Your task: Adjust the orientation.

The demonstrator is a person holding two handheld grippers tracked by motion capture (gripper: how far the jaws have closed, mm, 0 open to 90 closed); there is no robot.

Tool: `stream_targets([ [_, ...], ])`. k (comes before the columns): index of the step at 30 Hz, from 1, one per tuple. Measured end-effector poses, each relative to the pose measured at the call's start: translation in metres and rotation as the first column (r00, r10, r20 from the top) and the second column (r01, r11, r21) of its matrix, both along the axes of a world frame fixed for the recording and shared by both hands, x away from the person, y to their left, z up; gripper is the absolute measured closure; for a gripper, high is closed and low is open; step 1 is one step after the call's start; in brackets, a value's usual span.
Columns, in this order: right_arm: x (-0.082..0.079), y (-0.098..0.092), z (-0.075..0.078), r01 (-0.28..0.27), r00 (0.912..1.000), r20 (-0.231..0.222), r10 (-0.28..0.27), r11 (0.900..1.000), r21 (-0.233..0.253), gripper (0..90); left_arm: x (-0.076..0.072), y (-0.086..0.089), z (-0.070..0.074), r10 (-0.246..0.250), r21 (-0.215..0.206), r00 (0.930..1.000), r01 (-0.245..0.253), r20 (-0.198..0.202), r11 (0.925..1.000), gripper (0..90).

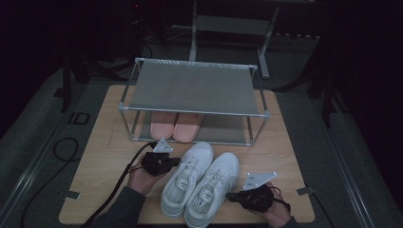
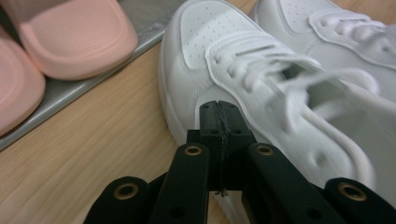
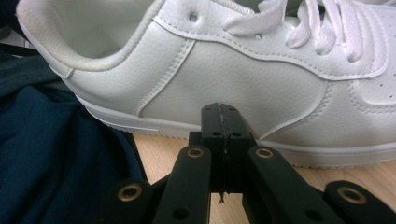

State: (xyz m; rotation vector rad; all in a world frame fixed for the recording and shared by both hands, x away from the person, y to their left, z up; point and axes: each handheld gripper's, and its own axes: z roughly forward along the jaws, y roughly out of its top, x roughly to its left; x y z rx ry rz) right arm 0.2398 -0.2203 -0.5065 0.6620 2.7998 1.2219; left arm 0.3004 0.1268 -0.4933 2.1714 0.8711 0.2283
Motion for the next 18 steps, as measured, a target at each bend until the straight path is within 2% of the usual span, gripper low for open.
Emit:
stream_targets([
  [3, 0.0, 0.006, -0.003, -0.018, 0.9998, 0.002, 0.018, 1.0, -0.013, 90.0, -0.007, 0.009, 0.004, 0.005, -0.009, 1.0, -0.005, 0.003, 0.9999, 90.0],
  [10, 0.001, 0.012, -0.002, -0.022, 0.9997, 0.01, 0.022, 0.999, -0.03, 90.0, -0.015, 0.025, 0.01, 0.023, -0.014, 0.9997, -0.023, 0.006, 0.9996, 90.0],
  [14, 0.0, 0.015, -0.003, -0.038, 0.9993, 0.002, 0.038, 0.999, -0.021, 90.0, -0.017, 0.029, 0.013, 0.029, -0.024, 0.9995, -0.029, 0.01, 0.9993, 90.0],
  [18, -0.004, 0.027, -0.004, -0.071, 0.9975, 0.0, 0.071, 0.997, -0.011, 90.0, -0.019, 0.03, 0.017, 0.023, -0.024, 0.9996, -0.022, 0.017, 0.9995, 90.0],
])
